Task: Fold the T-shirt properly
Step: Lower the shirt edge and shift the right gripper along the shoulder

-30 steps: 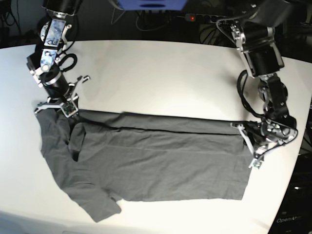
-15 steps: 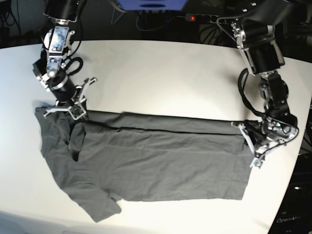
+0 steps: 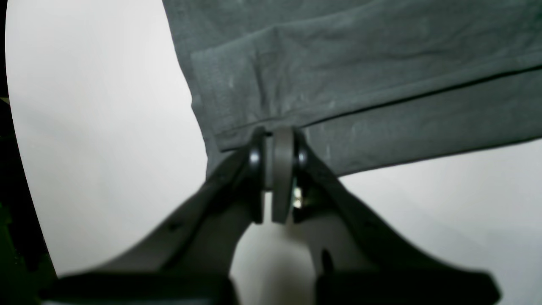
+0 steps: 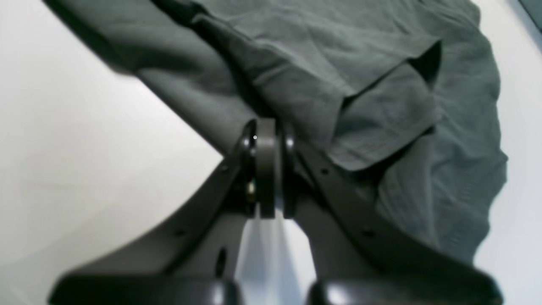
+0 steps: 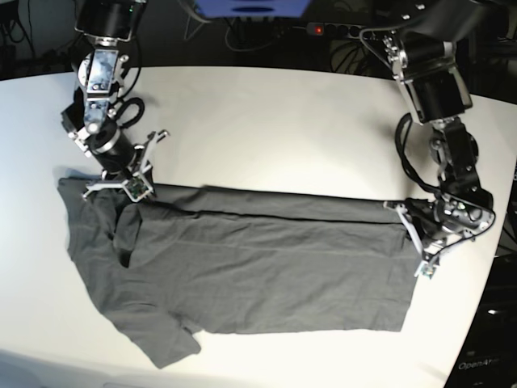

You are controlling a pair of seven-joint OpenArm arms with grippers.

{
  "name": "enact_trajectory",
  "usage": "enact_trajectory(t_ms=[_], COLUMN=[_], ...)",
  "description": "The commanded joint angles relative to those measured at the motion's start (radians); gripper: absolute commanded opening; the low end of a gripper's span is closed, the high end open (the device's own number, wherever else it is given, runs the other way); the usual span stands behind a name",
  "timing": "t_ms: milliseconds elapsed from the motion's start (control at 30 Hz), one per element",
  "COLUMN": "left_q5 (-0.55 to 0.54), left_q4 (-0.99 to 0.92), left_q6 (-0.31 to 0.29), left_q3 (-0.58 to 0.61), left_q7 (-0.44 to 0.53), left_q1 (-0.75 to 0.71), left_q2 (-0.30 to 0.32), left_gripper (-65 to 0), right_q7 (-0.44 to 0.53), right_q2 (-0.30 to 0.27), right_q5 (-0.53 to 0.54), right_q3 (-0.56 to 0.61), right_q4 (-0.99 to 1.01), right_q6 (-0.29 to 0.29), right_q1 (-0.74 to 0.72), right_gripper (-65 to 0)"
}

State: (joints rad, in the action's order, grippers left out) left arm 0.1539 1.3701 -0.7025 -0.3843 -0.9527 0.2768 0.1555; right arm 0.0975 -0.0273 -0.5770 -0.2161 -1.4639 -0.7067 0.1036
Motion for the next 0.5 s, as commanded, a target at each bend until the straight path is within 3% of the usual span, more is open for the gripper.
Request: enact_trajectory(t_ms=[0,467], left_q5=[-0.003,-0.003], left_q4=[0.022,0.022], left_q6=[0.004,0.004], left_q3=[0.000,0.000], left_q7=[0.019,0.019], left_q1=[0.023,0.025], left_q2=[0.013,0.013], left_gripper=[-61.7,-61.7], right_q7=[0.025,0.023], right_q2=[-0.006,-0.009], right_q5=[0.015,0.015], right_q3=[-0.001,0.028], right_q4=[-0.001,0.044], right_q6=[0.009,0.009], right_q1=[-0.020,-0.066], right_gripper=[-63.7,-63.7])
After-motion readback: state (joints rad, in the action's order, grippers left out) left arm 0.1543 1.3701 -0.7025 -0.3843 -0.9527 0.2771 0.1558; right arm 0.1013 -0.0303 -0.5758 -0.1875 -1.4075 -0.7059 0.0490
